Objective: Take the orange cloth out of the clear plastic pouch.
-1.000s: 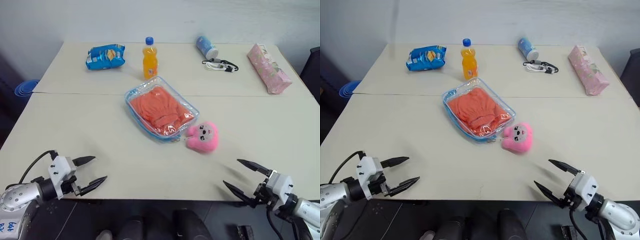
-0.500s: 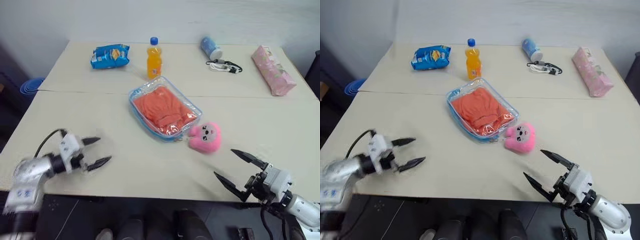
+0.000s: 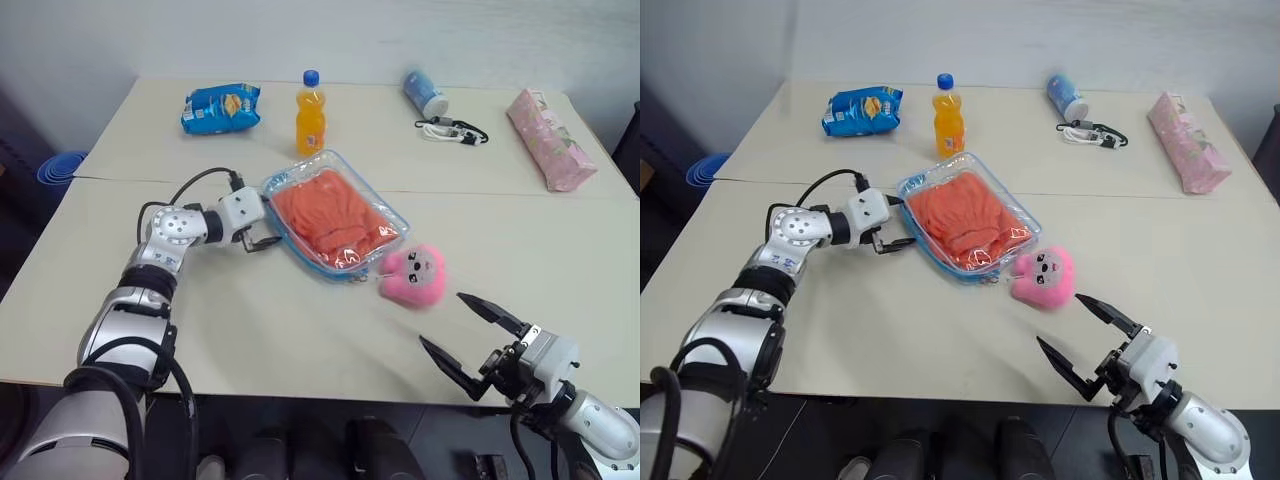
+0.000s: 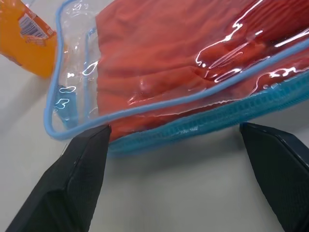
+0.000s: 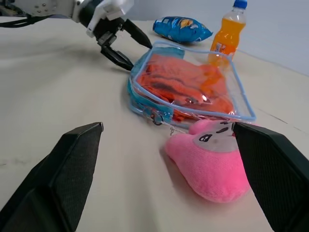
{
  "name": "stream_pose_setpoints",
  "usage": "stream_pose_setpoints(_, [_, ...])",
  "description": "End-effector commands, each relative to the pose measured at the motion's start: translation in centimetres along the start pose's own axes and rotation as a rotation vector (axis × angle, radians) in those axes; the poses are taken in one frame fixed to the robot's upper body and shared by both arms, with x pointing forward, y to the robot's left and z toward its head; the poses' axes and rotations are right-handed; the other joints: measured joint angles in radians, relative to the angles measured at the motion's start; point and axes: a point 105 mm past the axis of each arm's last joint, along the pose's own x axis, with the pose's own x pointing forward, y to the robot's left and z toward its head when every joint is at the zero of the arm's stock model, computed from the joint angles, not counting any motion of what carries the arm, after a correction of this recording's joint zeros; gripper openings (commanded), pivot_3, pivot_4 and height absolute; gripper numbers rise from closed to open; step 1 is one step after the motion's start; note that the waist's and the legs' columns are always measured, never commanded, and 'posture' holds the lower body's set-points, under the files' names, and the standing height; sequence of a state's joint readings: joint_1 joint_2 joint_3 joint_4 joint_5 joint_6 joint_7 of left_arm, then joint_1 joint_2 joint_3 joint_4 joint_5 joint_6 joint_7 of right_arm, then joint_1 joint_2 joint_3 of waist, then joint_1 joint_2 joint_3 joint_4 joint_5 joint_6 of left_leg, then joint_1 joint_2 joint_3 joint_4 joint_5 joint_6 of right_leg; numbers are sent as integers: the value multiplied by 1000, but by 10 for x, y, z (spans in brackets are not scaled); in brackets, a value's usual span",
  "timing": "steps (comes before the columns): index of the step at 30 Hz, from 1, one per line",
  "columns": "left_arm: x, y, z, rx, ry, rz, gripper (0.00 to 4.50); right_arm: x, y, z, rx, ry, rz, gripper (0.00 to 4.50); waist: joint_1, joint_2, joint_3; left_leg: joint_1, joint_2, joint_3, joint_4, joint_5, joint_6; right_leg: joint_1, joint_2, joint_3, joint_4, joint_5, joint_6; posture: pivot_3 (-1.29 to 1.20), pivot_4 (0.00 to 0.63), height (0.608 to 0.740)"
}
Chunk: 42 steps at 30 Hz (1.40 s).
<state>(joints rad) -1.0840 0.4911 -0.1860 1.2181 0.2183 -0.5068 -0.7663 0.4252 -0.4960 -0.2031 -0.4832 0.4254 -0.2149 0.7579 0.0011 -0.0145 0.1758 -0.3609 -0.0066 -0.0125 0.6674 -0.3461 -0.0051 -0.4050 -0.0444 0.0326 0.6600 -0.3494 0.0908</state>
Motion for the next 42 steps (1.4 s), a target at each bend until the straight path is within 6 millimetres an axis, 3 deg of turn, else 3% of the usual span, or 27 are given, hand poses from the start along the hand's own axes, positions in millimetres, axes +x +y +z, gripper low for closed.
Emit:
stream_pose_setpoints(1, [1, -8, -6, 76, 64, -77, 3253, -2, 1, 11, -23, -25, -28, 4500, -1, 0, 0, 0, 0, 0, 0, 0, 0, 0, 0, 0, 0, 0, 0, 0, 150, 740])
stream_pose_setpoints(7, [11, -15, 12, 32, -27, -128, 1310, -11, 1, 9, -31, 0, -67, 4500, 1, 0, 0, 0, 0, 0, 0, 3, -3, -2, 0, 0, 0, 0, 0, 0, 150, 740])
stream_pose_setpoints(11, [21, -39, 30, -90, -160, -233, 176, -22, -2, 9, -42, 30, -94, 4500, 9, 0, 0, 0, 0, 0, 1, 3, -3, -2, 0, 0, 1, 0, 0, 0, 150, 740])
stream_pose_setpoints(12, [22, -45, 32, -126, -175, -250, 79, -25, -3, 8, -44, 40, -97, 4500, 9, 0, 0, 0, 0, 0, 1, 3, -2, -2, 0, 1, 1, 0, 0, 0, 150, 740])
stream_pose_setpoints(18, [18, -85, 47, -393, -137, -214, 79, -36, -6, 8, -47, 74, -102, 4500, 0, 2, -1, 0, 1, 0, -1, 3, -3, -2, 0, 3, 3, 0, 0, 0, 150, 740])
stream_pose_setpoints(22, [15, -120, 69, -573, -106, -193, 79, -42, -11, 7, -56, 99, -109, 4500, 4, 3, -2, 0, 1, -1, 0, 3, -3, -1, 0, 3, 3, 0, 0, 0, 150, 740])
stream_pose_setpoints(25, [20, -133, 86, -671, -112, -180, 79, -48, -15, 8, -62, 115, -114, 4500, 15, 3, -2, 1, 1, -2, 1, 3, -3, 0, 0, 3, 2, 0, 0, 0, 150, 740])
stream_pose_setpoints(28, [29, -157, 107, -670, -134, -247, 79, -55, -18, 10, -68, 140, -112, 4500, 23, 3, -2, 5, 1, -2, 1, 3, -2, 6, 1, 3, 0, 0, 0, 0, 150, 740])
stream_pose_setpoints(31, [32, -174, 114, -612, -129, -290, 79, -60, -19, 13, -70, 158, -104, 4500, 22, 3, -2, 9, 1, -2, 0, 1, 1, 12, 1, 3, -3, 0, 0, 0, 150, 740])
stream_pose_setpoints(36, [35, -185, 115, -513, -137, -319, 79, -65, -17, 13, -58, 178, -101, 4500, 22, 4, -2, 10, 1, -3, 0, 2, 1, 12, 1, 3, -2, 0, 0, 0, 150, 740])
stream_pose_setpoints(42, [39, -168, 111, -477, -196, -314, 79, -71, -14, 10, -40, 198, -120, 4500, 23, 4, -2, 10, 1, -3, 0, 2, 1, 12, 1, 3, -3, 0, 0, 0, 150, 740])
